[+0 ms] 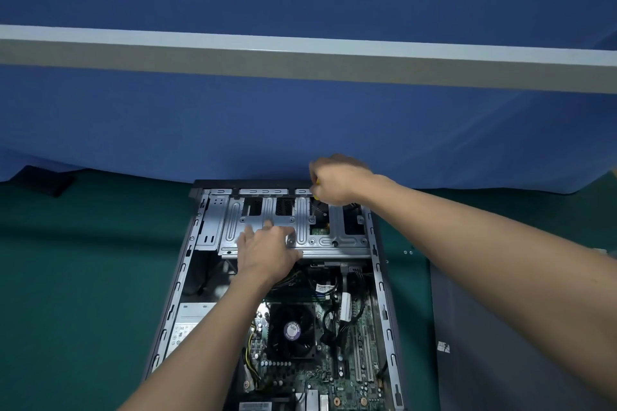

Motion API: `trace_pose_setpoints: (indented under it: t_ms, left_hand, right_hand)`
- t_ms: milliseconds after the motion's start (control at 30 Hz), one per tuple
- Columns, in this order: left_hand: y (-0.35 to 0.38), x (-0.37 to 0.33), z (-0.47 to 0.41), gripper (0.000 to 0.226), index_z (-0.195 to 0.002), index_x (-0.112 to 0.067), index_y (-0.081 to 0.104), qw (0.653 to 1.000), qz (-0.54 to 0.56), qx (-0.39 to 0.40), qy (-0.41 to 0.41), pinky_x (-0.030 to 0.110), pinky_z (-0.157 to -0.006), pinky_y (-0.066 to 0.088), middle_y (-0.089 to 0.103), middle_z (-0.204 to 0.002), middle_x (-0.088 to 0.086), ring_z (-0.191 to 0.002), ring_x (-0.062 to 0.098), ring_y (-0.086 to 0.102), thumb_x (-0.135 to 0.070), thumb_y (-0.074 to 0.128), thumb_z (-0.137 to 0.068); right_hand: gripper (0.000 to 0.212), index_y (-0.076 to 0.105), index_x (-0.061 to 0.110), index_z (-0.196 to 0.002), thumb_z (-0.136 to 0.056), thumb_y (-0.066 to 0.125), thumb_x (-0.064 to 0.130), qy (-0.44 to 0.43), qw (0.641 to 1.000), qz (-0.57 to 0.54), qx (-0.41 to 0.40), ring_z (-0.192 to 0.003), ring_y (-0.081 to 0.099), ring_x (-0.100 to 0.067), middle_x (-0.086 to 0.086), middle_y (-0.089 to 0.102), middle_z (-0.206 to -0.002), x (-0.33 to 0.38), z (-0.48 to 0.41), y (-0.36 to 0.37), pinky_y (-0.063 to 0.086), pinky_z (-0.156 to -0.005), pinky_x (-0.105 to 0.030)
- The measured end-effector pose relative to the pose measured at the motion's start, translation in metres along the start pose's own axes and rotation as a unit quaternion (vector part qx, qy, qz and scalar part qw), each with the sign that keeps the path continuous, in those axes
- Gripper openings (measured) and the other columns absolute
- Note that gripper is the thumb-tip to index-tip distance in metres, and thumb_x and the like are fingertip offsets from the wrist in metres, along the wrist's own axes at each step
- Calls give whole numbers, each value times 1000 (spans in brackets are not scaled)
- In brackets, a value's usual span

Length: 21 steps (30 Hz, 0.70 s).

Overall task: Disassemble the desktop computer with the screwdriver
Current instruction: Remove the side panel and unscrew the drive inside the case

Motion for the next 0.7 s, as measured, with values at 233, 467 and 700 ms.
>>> trace_pose_setpoints:
  t_ms: [233, 467, 700]
  left_hand:
    - [-11, -13, -9, 21, -109, -16, 69, 983, 101, -154, 30, 39, -87, 47, 67, -109, 9, -113, 30, 51, -23, 64, -90]
    - [-7, -30, -28, 17, -104, -19, 75, 980, 119, -160, 27, 39, -73, 51, 63, -105, 11, -100, 30, 57, -24, 66, -90]
    - [-3, -27, -32, 18, -102, -21, 76, 971, 151, -185, -25, 36, -74, 53, 63, -110, 1, -96, 22, 59, -30, 69, -88]
  right_hand:
    - [43, 41, 18, -72, -94, 43, 55, 37, 999, -3, -23, -78, 46, -27, 0, 43, -77, -9, -7, 1, 36, -70, -33]
    - [11, 57, 17, -98, -87, 57, 19, -43, 995, -93, 10, -95, 56, -26, -3, 58, -107, -8, -6, 4, 52, -80, -38]
    - [14, 60, 22, -101, -90, 60, 12, -113, 983, -144, 17, -96, 46, -16, 5, 50, -103, -21, -2, 5, 45, -79, -32]
Point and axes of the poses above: each hand's wrist, its own z-axis away from the middle knuckle, its own y-axis out of the palm, x = y × z, the point moved 7 cm from there along -z, towards the middle knuckle
